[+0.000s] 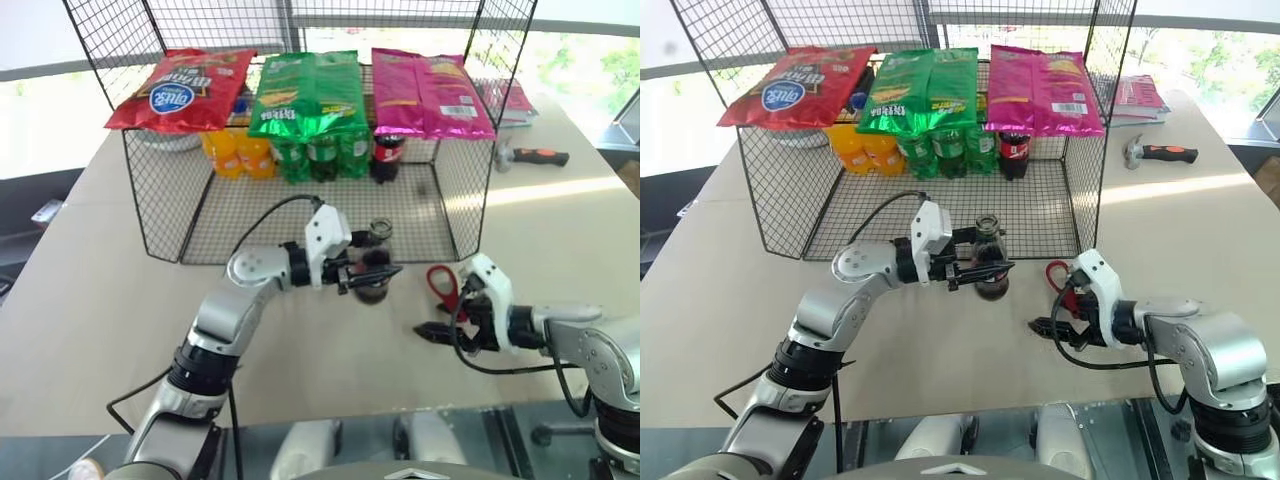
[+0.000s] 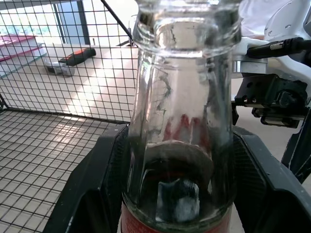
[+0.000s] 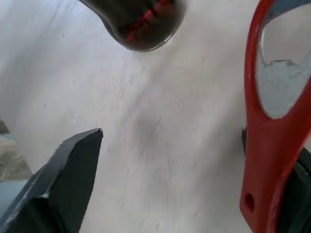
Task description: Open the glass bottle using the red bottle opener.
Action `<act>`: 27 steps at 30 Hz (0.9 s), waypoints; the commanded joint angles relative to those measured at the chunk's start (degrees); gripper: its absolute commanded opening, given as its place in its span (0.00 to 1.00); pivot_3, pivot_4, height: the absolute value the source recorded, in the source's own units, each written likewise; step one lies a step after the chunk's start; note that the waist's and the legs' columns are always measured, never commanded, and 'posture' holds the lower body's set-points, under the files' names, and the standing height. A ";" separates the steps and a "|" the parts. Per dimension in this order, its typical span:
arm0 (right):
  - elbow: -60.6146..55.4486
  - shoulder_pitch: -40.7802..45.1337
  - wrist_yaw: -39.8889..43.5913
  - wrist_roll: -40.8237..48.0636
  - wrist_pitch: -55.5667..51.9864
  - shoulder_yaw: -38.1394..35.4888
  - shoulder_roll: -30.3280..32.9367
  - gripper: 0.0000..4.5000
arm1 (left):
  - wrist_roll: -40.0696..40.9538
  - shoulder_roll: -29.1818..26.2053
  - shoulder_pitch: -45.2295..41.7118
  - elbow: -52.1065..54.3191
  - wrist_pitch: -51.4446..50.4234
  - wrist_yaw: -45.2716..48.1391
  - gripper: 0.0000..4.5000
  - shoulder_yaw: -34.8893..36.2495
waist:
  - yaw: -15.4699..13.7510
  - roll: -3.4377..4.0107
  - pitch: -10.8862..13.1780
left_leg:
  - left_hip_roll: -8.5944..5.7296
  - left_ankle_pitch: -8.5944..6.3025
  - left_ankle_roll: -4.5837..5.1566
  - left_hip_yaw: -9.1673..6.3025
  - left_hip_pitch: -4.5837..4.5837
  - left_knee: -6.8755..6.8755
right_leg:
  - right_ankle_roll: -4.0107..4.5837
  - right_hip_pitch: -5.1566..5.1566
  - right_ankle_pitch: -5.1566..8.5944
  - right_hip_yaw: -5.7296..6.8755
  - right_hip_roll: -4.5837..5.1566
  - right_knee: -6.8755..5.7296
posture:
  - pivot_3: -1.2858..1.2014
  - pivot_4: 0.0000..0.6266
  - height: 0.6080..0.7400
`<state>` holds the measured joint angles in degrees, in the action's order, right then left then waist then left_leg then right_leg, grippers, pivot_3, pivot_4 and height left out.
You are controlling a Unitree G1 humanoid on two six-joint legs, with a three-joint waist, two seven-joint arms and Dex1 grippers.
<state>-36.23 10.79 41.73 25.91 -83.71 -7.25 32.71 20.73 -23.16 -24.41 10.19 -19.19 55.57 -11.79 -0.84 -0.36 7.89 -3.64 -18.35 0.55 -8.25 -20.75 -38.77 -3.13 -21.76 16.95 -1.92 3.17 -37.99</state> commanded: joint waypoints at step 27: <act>-2.90 -4.26 -4.59 2.24 23.71 -5.70 8.15 1.00 | 2.32 -0.90 -0.15 1.35 -1.40 0.34 0.89 1.77 | 0.15 -0.03 0.03 | 0.01 0.03 0.02 0.03 -0.04 0.16 | 0.00 -0.03 0.01 -0.04 -0.02 0.07 | 0.52 0.24 1.00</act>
<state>-36.43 6.48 37.09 26.77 -61.78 -11.68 41.27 22.06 -23.75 -24.42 10.18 -20.80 55.84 -11.21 -0.69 -0.39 7.91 -3.63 -18.32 0.57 -8.22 -20.80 -38.61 -3.13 -21.80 16.96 -1.95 3.15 -37.91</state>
